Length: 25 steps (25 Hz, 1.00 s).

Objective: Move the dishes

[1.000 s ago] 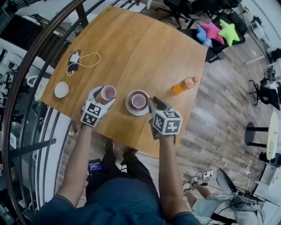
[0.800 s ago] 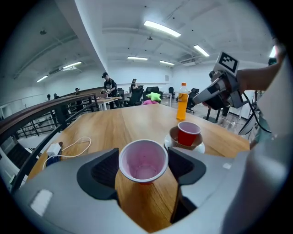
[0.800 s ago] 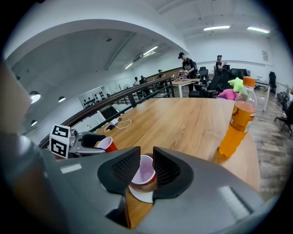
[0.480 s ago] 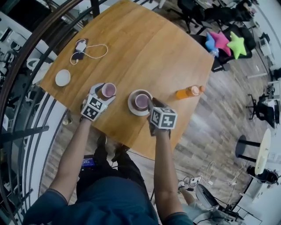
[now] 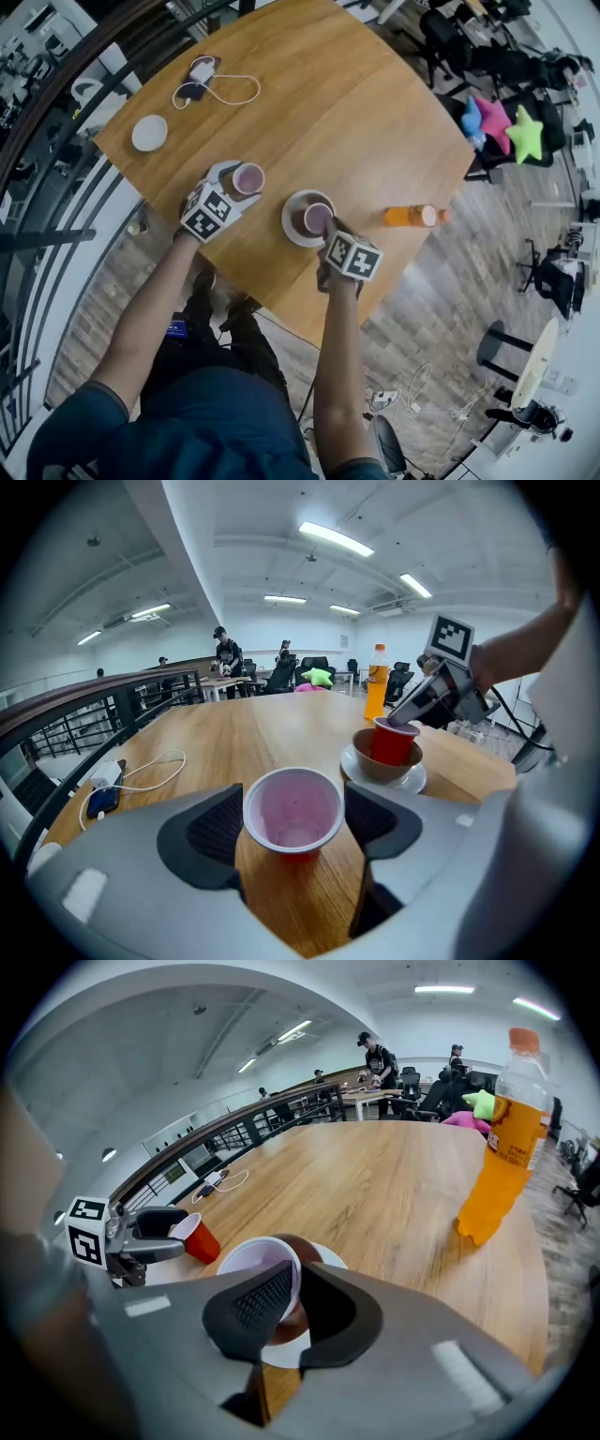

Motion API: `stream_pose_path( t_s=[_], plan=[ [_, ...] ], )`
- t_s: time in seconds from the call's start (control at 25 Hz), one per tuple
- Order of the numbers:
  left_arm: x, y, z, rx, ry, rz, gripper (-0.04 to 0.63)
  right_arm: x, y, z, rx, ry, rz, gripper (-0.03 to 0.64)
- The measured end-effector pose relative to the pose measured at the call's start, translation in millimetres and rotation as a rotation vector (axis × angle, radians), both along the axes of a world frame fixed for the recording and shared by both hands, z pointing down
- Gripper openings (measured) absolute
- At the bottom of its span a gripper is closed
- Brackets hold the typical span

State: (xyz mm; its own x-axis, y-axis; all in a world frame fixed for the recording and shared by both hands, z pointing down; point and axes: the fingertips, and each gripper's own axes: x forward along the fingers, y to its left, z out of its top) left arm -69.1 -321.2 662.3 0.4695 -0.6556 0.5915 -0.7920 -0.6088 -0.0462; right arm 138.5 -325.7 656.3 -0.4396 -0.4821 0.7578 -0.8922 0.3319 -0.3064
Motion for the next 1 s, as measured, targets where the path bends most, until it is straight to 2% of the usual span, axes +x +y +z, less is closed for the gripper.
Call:
stream_pose_path(
  t_s=[0.48,0.76,1.0],
  plan=[
    [5.7,7.1,-0.9,0.005,0.014,0.026,0.341,26.2,-1.7,-47.7,0.07,-0.083,0.072,0.032],
    [9.8,6.9,-6.7,0.012,0.009,0.039,0.345,74.6,-10.5,-74.6,0.125,-0.076,0.146,0.032],
    [15.7,10.8,-23.8,0.027,0.003,0.049,0.353,123.6,-7.1,-69.2,0.118,-0.058,0.225,0.032]
  ],
)
